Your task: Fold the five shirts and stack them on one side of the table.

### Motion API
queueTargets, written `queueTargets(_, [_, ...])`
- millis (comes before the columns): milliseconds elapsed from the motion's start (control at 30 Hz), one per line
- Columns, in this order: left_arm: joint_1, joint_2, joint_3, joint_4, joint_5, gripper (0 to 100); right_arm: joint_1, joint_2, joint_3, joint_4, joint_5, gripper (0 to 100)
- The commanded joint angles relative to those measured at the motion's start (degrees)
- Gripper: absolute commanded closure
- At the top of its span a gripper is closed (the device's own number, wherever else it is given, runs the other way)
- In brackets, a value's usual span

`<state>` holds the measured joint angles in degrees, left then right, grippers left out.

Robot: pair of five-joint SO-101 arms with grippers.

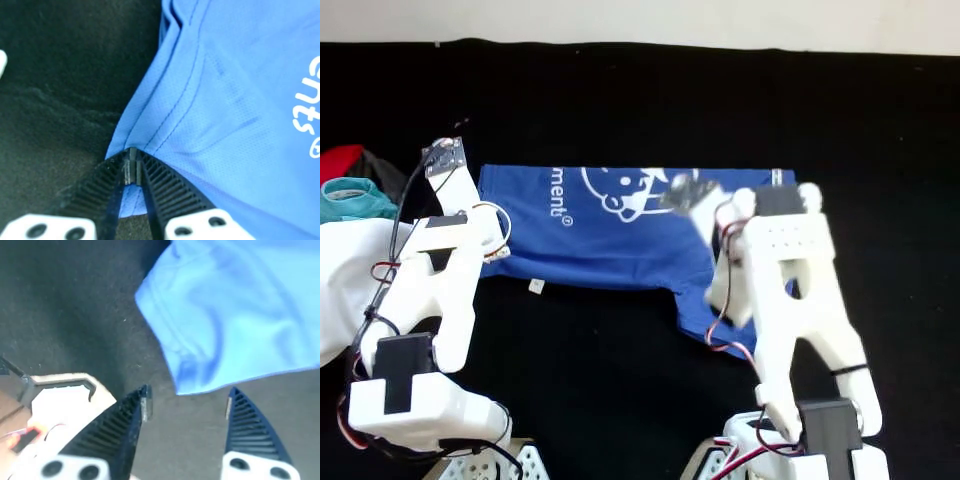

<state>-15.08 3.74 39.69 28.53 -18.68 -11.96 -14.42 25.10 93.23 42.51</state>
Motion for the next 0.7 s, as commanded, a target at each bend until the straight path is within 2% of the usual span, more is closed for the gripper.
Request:
queueTargets(0, [0.22,-0.22,-0.31,-1.67,0.35,99,-1.01,-1.98,8.31,-8.57,1.49,75.3])
queueTargets(233, [0.22,-0.22,-0.31,-1.67,0.35,99,-7.6,-1.89,16.04,-13.58,1.49,75.3])
queueTargets(400, [0.22,-0.22,-0.31,-1.67,0.35,99,-7.69,0.13,20.79,-21.67,1.49,75.3])
queueTargets(667, [0.22,-0.22,-0.31,-1.67,0.35,99,-7.6,13.23,20.97,-28.97,1.23,75.3])
